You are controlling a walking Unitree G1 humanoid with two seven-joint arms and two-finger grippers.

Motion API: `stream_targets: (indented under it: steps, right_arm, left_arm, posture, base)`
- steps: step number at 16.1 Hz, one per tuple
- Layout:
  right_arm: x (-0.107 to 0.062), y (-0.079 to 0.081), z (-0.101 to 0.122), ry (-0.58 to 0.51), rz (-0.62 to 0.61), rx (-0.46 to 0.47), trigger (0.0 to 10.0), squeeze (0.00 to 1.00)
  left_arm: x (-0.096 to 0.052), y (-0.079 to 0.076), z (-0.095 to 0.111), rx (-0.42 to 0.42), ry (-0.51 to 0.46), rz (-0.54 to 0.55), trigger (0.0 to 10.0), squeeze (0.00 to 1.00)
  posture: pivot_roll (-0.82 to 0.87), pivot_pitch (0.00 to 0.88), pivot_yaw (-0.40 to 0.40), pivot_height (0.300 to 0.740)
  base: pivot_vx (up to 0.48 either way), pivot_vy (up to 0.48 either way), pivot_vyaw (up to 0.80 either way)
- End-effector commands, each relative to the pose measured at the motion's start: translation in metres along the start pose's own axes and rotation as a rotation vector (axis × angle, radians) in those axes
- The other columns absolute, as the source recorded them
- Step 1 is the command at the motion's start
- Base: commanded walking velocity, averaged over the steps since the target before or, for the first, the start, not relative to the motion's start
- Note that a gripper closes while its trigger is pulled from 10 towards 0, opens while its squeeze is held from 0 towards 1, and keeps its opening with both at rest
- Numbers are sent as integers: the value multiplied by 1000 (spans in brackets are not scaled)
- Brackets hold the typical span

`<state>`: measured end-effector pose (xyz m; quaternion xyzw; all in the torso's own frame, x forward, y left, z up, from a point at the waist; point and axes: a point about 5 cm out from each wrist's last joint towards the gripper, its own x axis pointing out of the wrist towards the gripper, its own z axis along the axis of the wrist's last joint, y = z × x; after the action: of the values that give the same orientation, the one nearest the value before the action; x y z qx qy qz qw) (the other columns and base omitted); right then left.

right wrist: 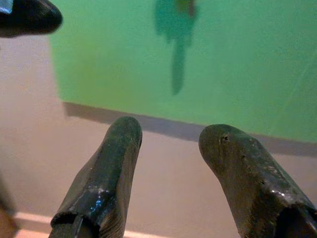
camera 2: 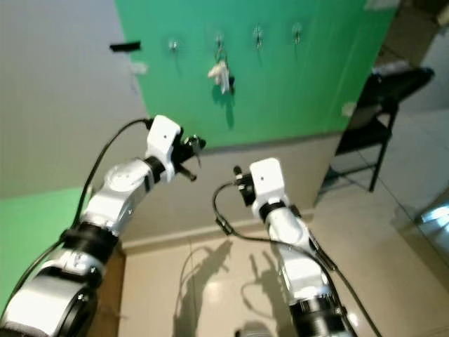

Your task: Hang keys on a hook

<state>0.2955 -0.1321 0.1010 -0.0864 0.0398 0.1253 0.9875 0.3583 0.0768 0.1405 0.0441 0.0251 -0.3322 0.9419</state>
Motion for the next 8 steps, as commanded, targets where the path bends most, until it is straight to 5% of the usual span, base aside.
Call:
stream_targets:
  steps: [1, 8]
  right_arm:
    - [1, -1, 5, -23, -6, 10, 10000, 0]
    - [2, 4, 3, -13, 20, 8, 10000, 0]
  left_arm:
    - [-2, 2, 1, 3, -4, 11, 10000, 0]
    - [-2, 4, 10, 63, -5, -75, 10000, 0]
  posture:
    - [-150, 0, 71, 740]
    - [-139, 0, 58, 740]
  base:
    - [461, 0, 0]
    - [461, 0, 0]
